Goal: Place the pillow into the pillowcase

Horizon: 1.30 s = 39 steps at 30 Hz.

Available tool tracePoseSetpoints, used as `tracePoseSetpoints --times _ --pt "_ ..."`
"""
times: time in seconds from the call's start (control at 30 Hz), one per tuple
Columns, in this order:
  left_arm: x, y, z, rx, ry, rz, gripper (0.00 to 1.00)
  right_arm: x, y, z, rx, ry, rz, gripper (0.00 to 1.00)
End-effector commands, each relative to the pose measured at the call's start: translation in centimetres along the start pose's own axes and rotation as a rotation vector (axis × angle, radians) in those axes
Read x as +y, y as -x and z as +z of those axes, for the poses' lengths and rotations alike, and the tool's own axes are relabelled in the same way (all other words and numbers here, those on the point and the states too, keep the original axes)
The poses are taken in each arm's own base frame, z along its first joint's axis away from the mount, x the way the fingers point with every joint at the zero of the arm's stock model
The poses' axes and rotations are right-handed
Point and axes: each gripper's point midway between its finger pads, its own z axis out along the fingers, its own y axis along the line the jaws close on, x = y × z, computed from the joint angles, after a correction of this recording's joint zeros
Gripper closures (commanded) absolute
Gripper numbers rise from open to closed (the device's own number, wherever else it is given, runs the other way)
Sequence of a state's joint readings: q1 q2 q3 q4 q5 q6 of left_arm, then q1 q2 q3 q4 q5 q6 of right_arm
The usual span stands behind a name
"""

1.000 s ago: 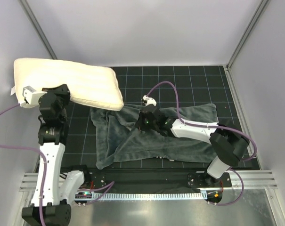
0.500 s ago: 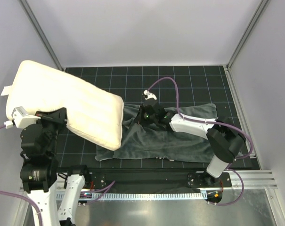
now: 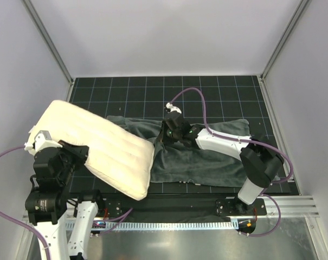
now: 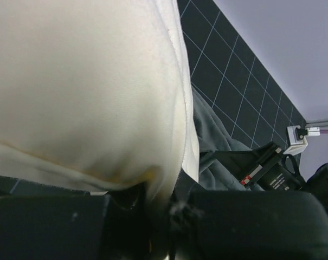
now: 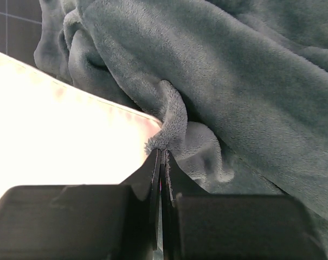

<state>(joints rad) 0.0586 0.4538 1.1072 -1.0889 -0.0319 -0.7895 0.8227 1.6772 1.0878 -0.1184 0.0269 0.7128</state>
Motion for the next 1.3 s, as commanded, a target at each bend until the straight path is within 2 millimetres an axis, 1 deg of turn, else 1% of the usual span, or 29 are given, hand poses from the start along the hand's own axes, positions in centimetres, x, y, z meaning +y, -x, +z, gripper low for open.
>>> tracePoseSetpoints --times 0.0,0.03,0.07,0.17,0.23,0.3,0.37,0.43,0.47,0.5,0.53,0.6,0.63,0.7,0.8,0.83,0.87,0.97,1.0,1.03,1.07,1.17,1.23,1.27 --pt "-3.5 3.1 -1.7 -0.102 -0.142 0.062 1.0 2.3 4.0 -2.1 -0.107 0.033 0.009 0.96" --pt "-3.3 3.0 -1.9 -0.098 -0.136 0.069 1.0 2.2 4.1 -2.1 -0.106 0.028 0.008 0.96" --pt "-3.2 3.9 -2.4 -0.134 -0.121 0.074 1.0 2.4 4.3 -2.2 -0.107 0.031 0.006 0.96" --pt "-3.0 4.5 -3.0 -0.157 -0.096 0.1 1.0 2.5 4.3 -2.2 -0.097 0.03 0.003 0.96" --pt "-2.6 4.6 -2.4 -0.15 -0.068 0.114 1.0 3.1 4.5 -2.7 -0.105 0.058 0.007 0.96" --pt "-2.3 4.1 -1.6 -0.119 -0.048 0.122 1.0 2.9 4.3 -3.1 -0.111 0.061 0.008 0.96" --pt "-2.1 4.1 -1.7 -0.12 -0.042 0.121 1.0 3.0 4.7 -4.0 -0.129 0.066 0.01 0.96" --pt "-2.0 4.5 -2.0 -0.158 -0.048 0.114 1.0 3.2 4.7 -4.6 -0.134 0.083 0.0 0.96" --pt "-2.0 4.5 -2.0 -0.166 -0.048 0.109 1.0 3.7 4.6 -5.3 -0.132 0.111 -0.006 0.96" --pt "-2.1 4.7 -1.9 -0.174 -0.055 0.107 1.0 4.1 4.2 -5.5 -0.126 0.13 -0.014 0.96" --pt "-1.9 4.3 -1.2 -0.156 -0.049 0.102 1.0 4.5 4.2 -5.7 -0.131 0.147 -0.022 0.96" --pt "-2.3 4.2 -0.3 -0.153 -0.068 0.087 1.0 6.0 3.1 -6.4 -0.095 0.209 -0.047 0.96" --pt "-2.3 3.7 0.5 -0.134 -0.07 0.085 1.0 6.4 2.8 -6.5 -0.083 0.222 -0.054 0.96" --pt "-2.3 3.8 1.1 -0.139 -0.07 0.077 1.0 7.2 1.8 -6.6 -0.041 0.258 -0.072 0.96" --pt "-2.7 5.3 1.4 -0.22 -0.082 0.051 1.0 7.8 0.2 -6.7 0.008 0.274 -0.097 0.96" --pt "-3.3 6.1 1.3 -0.251 -0.102 0.041 1.0 8.0 -0.6 -6.7 0.026 0.277 -0.11 0.96" --pt "-3.6 6.6 1.4 -0.264 -0.104 0.035 1.0 8.0 -0.9 -6.7 0.034 0.272 -0.116 0.96" --pt "-5.3 8.0 1.7 -0.307 -0.164 -0.001 1.0 7.8 -2.2 -6.3 0.071 0.26 -0.128 0.96" --pt "-5.9 8.1 2.1 -0.301 -0.185 -0.009 1.0 7.8 -2.3 -6.2 0.075 0.259 -0.13 0.96" --pt "-6.9 9.0 2.0 -0.331 -0.225 -0.026 1.0 7.8 -2.5 -6.2 0.076 0.259 -0.132 0.96" --pt "-6.9 8.9 2.7 -0.332 -0.23 -0.032 1.0 7.8 -2.6 -6.2 0.082 0.26 -0.133 0.96" --pt "-7.2 9.5 3.5 -0.386 -0.264 -0.058 1.0 7.9 -2.5 -6.1 0.081 0.259 -0.132 0.96" --pt "-6.6 9.9 3.5 -0.446 -0.273 -0.093 1.0 8.2 -2.1 -6.2 0.074 0.259 -0.134 0.96" --pt "-7.1 10.6 3.1 -0.495 -0.31 -0.105 1.0 8.3 -2.0 -6.2 0.072 0.259 -0.132 0.96"
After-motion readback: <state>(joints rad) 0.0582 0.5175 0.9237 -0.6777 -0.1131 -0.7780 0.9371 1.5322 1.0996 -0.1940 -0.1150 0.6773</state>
